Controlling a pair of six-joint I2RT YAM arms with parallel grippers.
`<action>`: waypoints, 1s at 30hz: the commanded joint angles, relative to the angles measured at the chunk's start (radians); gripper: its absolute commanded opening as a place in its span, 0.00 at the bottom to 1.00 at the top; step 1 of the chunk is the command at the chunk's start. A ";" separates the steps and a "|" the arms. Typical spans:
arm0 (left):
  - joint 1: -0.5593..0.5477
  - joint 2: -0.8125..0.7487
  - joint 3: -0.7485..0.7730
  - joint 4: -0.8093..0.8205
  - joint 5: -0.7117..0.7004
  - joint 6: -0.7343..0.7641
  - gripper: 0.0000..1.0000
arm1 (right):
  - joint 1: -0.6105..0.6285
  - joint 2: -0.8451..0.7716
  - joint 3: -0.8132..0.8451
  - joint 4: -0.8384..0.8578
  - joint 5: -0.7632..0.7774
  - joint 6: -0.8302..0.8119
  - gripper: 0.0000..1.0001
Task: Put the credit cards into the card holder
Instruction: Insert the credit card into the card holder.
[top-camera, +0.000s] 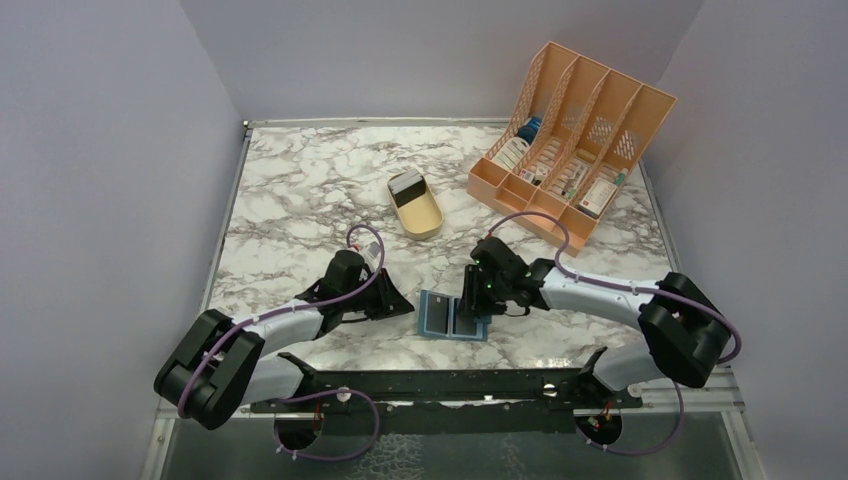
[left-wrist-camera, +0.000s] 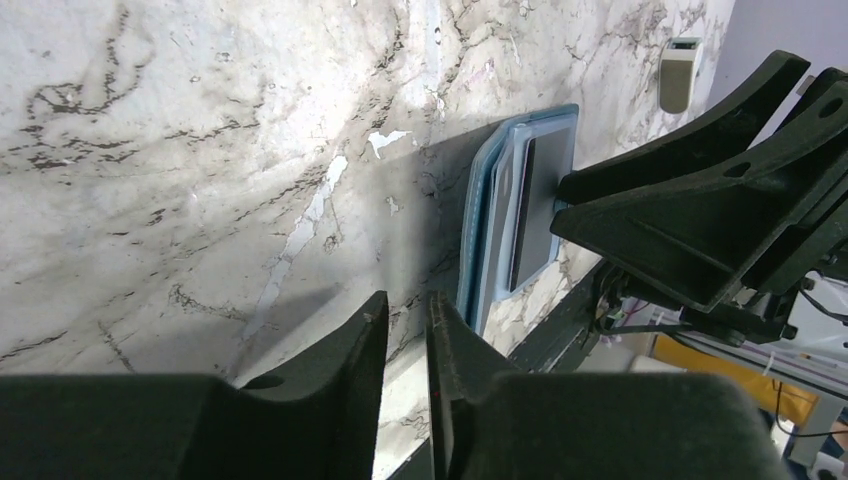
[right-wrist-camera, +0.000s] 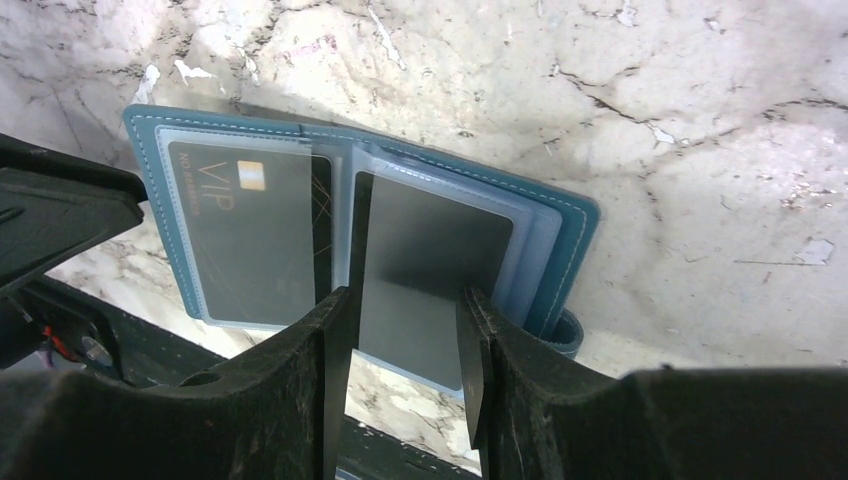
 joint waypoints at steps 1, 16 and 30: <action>-0.006 -0.023 -0.001 0.030 0.020 -0.002 0.29 | 0.005 -0.032 0.020 -0.049 0.068 -0.020 0.43; -0.029 0.098 0.011 0.214 0.120 -0.050 0.40 | 0.011 -0.071 -0.011 0.043 -0.075 -0.011 0.43; -0.081 0.195 0.030 0.271 0.101 -0.067 0.00 | 0.042 -0.030 -0.047 0.081 -0.070 0.006 0.42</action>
